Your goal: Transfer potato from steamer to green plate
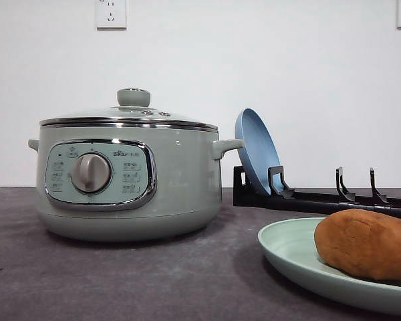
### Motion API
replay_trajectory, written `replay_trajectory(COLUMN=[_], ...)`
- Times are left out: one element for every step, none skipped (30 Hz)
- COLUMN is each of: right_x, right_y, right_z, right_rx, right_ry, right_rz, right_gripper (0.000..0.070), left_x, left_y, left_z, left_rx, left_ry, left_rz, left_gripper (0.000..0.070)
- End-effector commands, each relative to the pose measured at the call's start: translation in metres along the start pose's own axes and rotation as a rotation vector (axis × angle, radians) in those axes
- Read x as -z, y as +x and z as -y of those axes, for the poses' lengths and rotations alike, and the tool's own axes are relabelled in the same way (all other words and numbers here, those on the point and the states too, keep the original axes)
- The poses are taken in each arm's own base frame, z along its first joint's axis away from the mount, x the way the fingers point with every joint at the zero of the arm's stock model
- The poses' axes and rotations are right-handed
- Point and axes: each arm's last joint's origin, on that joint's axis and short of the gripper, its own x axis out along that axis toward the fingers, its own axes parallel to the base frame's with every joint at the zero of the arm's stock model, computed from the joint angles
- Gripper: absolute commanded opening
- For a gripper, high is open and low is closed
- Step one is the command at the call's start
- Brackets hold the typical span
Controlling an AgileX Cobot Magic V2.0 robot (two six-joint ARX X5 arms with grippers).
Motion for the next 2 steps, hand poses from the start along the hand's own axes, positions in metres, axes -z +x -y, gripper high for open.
replay_trajectory(right_x=[0.0002, 0.0002], right_y=[0.0004, 0.0004], right_z=[0.0001, 0.0001], right_rx=[0.004, 0.004], right_ry=[0.01, 0.01], right_rz=[0.011, 0.011], right_gripper=[0.0008, 0.0008], left_x=[0.0072, 0.0072], left_y=[0.0019, 0.0019], left_z=[0.0002, 0.0002], left_rx=[-0.002, -0.002], left_ry=[0.006, 0.006], left_rz=[-0.024, -0.024], left_gripper=[0.0, 0.0])
